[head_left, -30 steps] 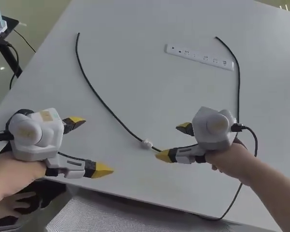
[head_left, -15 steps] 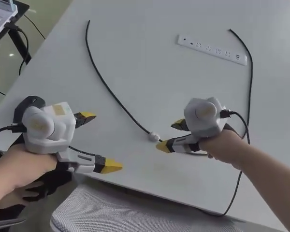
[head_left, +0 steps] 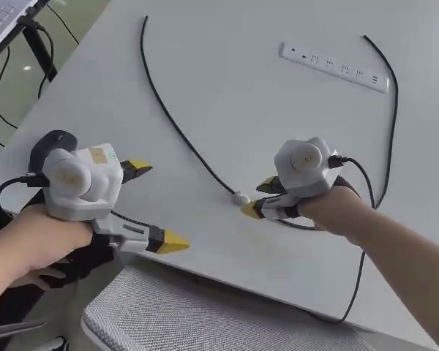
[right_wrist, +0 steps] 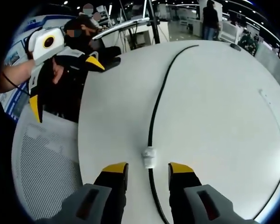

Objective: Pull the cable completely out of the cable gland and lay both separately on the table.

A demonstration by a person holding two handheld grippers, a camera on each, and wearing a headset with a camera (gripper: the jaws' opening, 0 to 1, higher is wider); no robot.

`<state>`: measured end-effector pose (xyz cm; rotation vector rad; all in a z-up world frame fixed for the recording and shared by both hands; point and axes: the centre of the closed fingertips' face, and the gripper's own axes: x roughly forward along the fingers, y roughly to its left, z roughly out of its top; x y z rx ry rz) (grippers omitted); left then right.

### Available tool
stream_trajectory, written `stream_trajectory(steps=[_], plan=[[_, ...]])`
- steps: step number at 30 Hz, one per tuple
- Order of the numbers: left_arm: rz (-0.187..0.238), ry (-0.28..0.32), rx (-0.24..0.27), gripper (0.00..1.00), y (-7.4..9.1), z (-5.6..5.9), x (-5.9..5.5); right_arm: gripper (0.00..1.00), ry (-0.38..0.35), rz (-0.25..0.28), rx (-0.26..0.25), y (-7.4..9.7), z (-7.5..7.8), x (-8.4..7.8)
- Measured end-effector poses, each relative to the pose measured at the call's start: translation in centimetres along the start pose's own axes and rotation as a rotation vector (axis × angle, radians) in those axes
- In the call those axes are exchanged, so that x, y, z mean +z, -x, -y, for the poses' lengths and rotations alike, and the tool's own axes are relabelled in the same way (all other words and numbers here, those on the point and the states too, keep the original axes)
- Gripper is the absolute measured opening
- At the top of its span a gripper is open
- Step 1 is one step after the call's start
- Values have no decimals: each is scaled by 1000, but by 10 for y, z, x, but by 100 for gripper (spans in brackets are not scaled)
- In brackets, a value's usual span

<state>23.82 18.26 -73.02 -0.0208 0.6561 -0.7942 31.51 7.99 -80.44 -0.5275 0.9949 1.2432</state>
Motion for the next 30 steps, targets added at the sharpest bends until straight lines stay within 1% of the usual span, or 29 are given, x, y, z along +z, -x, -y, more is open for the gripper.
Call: stream_trajectory(steps=[7,9,11,14,17,19,22,27,30], plan=[[-6,-3,-3,97,1,2,-1,23,4,-22,8,-8,2,-3],[-7,-2,0,96,2,2,-2,23,6,-23,10,-10,3,-4],[-7,2,5,96,4,0,-2,20,6,-31,17,-12,1,-5],[-1,11,10,96,5,-2,-2,18,11,-35,14,-13,2,-6],[-5,13,8,96,5,-2,-3,17,15,-32,10,-14,4,-4],[-8,11,7,95,5,-2,-3,13,10,-35,13,-15,5,-4],[-6,16,7,95,4,-1,-3,12,5,-35,18,-16,4,-3],[-12,18,-1,95,4,1,-5,9,1,-51,23,-19,3,-6],[-19,19,-3,94,4,1,-6,9,-13,-49,26,-19,3,-6]])
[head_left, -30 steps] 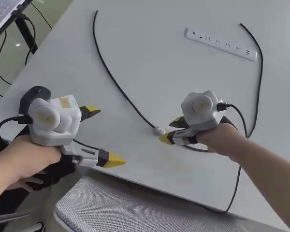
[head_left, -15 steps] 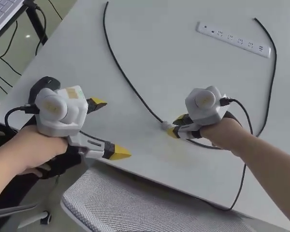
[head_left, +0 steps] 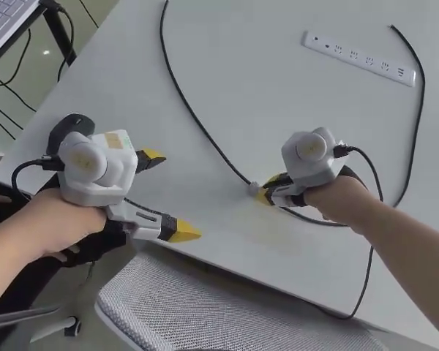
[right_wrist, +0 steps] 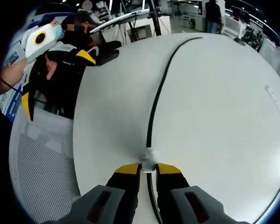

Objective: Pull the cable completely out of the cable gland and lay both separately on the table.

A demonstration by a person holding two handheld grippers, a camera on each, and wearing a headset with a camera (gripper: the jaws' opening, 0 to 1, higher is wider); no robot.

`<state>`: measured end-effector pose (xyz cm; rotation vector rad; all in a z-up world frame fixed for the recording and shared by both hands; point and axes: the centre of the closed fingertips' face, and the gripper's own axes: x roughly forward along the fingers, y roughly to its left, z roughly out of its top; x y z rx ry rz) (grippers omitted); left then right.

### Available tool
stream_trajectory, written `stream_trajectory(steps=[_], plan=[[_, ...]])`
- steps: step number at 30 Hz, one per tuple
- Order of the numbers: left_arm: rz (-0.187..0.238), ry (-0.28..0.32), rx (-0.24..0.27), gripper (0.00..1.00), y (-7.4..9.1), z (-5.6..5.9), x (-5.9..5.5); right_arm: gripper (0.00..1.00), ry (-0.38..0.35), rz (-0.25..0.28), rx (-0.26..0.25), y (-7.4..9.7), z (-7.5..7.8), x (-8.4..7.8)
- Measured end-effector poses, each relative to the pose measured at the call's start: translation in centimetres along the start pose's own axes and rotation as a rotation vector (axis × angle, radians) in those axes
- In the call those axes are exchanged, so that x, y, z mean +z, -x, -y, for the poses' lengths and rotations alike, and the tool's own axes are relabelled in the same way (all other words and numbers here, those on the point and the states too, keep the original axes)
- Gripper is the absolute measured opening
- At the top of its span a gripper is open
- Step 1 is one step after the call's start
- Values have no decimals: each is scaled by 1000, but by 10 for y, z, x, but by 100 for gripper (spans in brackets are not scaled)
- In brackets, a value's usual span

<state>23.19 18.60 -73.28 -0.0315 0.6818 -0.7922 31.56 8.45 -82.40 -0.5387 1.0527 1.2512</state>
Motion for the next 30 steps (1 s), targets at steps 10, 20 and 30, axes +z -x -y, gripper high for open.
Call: stream_trajectory(steps=[10,20,30], plan=[[5,6,-12,93,-2,4,0,7,26,6,-16,2,-2,2],[3,-14,-31,93,-5,10,10,6,51,23,-17,14,-11,8],[8,-60,-56,92,-5,13,35,6,81,36,-19,38,-21,14]])
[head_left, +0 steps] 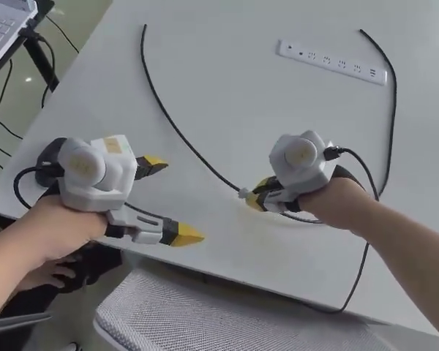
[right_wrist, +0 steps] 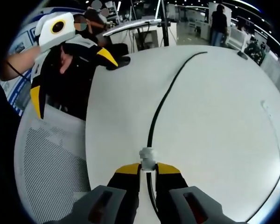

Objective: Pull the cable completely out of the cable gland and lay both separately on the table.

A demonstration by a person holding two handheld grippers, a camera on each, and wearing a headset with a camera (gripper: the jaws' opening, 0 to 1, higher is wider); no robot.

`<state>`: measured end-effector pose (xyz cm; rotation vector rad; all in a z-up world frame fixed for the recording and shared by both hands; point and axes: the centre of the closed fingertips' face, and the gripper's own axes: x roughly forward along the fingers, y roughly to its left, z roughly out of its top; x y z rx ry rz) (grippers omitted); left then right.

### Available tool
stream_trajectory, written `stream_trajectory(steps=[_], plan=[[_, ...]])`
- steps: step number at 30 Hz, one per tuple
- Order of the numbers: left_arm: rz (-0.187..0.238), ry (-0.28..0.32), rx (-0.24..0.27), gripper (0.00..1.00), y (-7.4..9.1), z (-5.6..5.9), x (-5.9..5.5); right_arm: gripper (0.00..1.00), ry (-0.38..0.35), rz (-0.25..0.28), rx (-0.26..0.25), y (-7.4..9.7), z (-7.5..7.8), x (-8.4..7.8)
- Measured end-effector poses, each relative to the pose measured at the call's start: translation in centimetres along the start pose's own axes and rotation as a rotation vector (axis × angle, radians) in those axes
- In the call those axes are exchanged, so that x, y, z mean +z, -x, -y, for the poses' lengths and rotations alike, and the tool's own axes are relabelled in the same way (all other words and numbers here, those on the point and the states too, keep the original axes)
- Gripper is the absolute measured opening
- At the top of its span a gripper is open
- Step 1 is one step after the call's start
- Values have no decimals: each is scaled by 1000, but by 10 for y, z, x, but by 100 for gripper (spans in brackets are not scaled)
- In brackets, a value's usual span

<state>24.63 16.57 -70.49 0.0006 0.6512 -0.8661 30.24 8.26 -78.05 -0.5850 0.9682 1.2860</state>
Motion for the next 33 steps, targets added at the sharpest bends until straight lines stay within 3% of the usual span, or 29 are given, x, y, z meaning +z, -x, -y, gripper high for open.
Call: stream_trajectory(steps=[8,22,29,33], plan=[[16,-31,-23,91,-6,5,19,5,24,16,6,21,-8,8],[18,-71,-65,89,-13,19,31,5,93,30,19,56,-36,16],[9,-126,-134,85,-31,31,38,5,135,25,4,71,-41,19],[35,-125,-173,83,-39,35,52,5,159,34,-1,81,-43,24]])
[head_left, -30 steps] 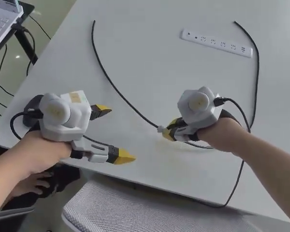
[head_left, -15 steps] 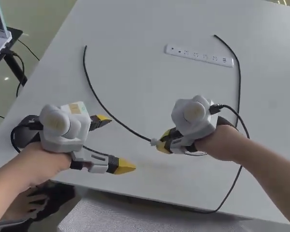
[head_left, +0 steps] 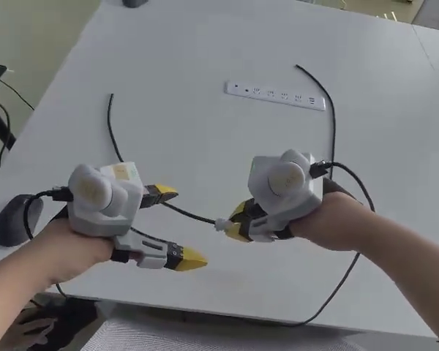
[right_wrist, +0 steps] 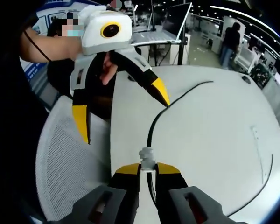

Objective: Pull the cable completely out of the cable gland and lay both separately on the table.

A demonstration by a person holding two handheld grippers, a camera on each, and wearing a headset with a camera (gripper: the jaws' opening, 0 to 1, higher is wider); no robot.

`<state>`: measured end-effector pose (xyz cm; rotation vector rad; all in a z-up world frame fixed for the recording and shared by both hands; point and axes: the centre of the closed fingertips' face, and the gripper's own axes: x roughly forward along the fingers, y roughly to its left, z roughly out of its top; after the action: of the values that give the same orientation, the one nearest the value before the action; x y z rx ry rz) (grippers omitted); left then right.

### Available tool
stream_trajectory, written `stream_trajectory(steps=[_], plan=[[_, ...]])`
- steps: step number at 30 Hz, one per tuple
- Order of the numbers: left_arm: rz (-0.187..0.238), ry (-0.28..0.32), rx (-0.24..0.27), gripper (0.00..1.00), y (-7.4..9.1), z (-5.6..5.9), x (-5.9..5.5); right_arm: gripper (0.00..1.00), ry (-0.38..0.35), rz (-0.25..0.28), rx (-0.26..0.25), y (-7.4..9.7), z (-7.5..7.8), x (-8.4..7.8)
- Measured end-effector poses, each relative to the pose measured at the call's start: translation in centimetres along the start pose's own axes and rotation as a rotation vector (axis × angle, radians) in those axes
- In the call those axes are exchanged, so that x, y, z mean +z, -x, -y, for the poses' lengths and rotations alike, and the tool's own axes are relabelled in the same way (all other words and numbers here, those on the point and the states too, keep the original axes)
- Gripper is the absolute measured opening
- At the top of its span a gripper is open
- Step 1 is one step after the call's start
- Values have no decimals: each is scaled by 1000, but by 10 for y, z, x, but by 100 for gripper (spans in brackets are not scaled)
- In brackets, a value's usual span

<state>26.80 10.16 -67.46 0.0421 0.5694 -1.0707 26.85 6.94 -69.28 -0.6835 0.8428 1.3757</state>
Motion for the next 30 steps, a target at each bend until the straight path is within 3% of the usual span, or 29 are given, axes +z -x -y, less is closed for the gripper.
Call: stream_trajectory(steps=[3,8,13,17,24,30], plan=[[8,-13,-17,81,-6,3,8,6,21,17,-3,8,-1,6],[-15,-53,-74,70,-15,9,2,5,58,21,4,14,-7,8],[5,-92,-115,65,-19,19,8,5,108,19,25,22,-10,9],[42,-106,-151,53,-21,26,16,5,128,26,26,29,-9,11],[78,-120,-154,42,-23,27,27,6,131,30,37,31,-10,12],[86,-125,-178,29,-23,31,30,6,146,37,44,33,-11,14]])
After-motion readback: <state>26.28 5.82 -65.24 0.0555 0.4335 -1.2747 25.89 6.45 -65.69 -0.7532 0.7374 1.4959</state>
